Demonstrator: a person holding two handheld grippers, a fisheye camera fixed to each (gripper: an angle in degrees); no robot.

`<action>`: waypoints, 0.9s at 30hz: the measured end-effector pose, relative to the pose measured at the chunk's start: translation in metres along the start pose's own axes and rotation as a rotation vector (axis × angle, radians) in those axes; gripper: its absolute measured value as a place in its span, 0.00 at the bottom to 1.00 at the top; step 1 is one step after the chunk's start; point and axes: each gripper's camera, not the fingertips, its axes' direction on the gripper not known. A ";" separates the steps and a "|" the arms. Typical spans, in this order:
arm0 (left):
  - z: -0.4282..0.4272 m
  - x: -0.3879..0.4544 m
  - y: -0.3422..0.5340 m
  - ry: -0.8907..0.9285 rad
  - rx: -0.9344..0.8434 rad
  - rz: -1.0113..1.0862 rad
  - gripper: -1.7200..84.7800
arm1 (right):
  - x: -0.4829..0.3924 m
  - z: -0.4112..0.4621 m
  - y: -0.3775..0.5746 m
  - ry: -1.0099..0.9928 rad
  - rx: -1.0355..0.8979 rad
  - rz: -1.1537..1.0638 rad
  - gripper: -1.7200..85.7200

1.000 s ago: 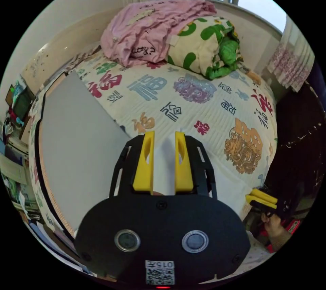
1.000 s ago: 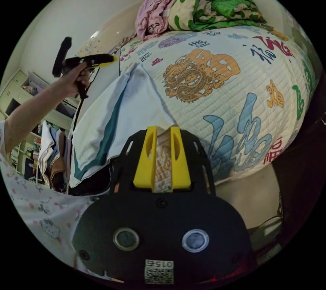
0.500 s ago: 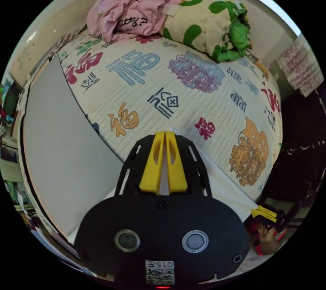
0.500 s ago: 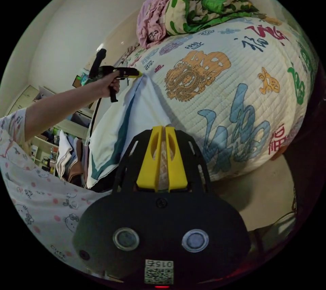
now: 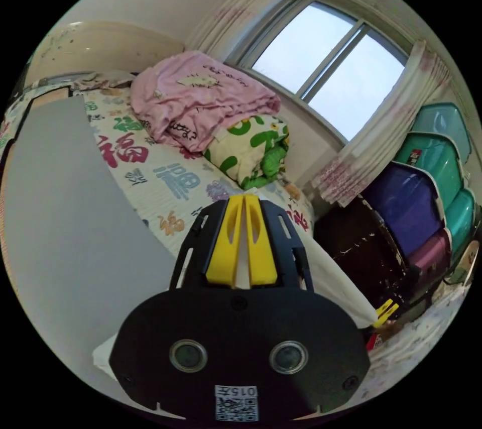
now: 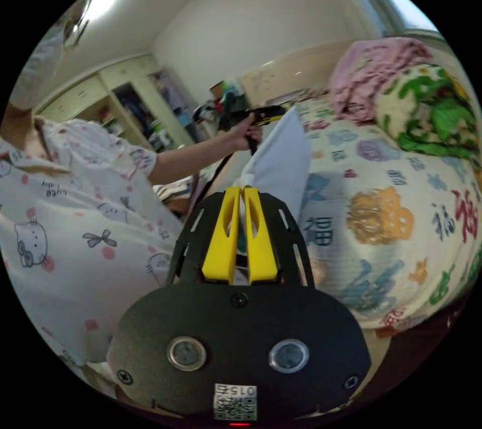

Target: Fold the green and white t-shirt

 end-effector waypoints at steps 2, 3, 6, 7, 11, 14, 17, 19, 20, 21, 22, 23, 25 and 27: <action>-0.047 -0.037 0.050 -0.097 0.002 -0.012 0.02 | -0.006 0.043 0.007 -0.099 -0.094 -0.036 0.02; -0.057 -0.048 0.064 -0.128 -0.005 -0.026 0.02 | -0.009 0.073 0.012 -0.169 -0.161 -0.057 0.02; -0.088 -0.093 0.130 -0.261 -0.036 -0.098 0.02 | -0.015 0.142 0.028 -0.289 -0.314 -0.118 0.02; -0.092 -0.108 0.155 -0.308 -0.059 -0.124 0.02 | -0.016 0.165 0.035 -0.302 -0.381 -0.142 0.02; -0.089 -0.145 0.226 -0.421 -0.077 -0.233 0.02 | -0.019 0.220 0.057 -0.277 -0.545 -0.253 0.02; -0.086 -0.158 0.261 -0.544 -0.035 -0.324 0.02 | -0.014 0.257 0.076 -0.267 -0.662 -0.304 0.03; -0.088 -0.165 0.291 -0.576 0.016 -0.408 0.02 | -0.012 0.286 0.098 -0.217 -0.768 -0.393 0.03; -0.082 -0.168 0.304 -0.502 0.020 -0.431 0.03 | -0.008 0.304 0.115 -0.146 -0.830 -0.469 0.03; -0.075 -0.170 0.312 -0.456 0.002 -0.452 0.07 | -0.006 0.307 0.118 -0.128 -0.837 -0.485 0.03; -0.071 -0.170 0.315 -0.428 -0.008 -0.461 0.09 | -0.001 0.311 0.124 -0.104 -0.844 -0.504 0.03; -0.061 -0.169 0.323 -0.377 -0.020 -0.463 0.11 | 0.007 0.315 0.128 -0.099 -0.845 -0.498 0.03; -0.050 -0.166 0.329 -0.347 -0.035 -0.451 0.12 | 0.011 0.316 0.129 -0.101 -0.844 -0.489 0.03; -0.031 -0.160 0.336 -0.325 -0.073 -0.419 0.11 | 0.033 0.319 0.131 -0.120 -0.833 -0.437 0.03; -0.015 -0.154 0.342 -0.355 -0.102 -0.399 0.08 | 0.048 0.319 0.129 -0.148 -0.816 -0.407 0.03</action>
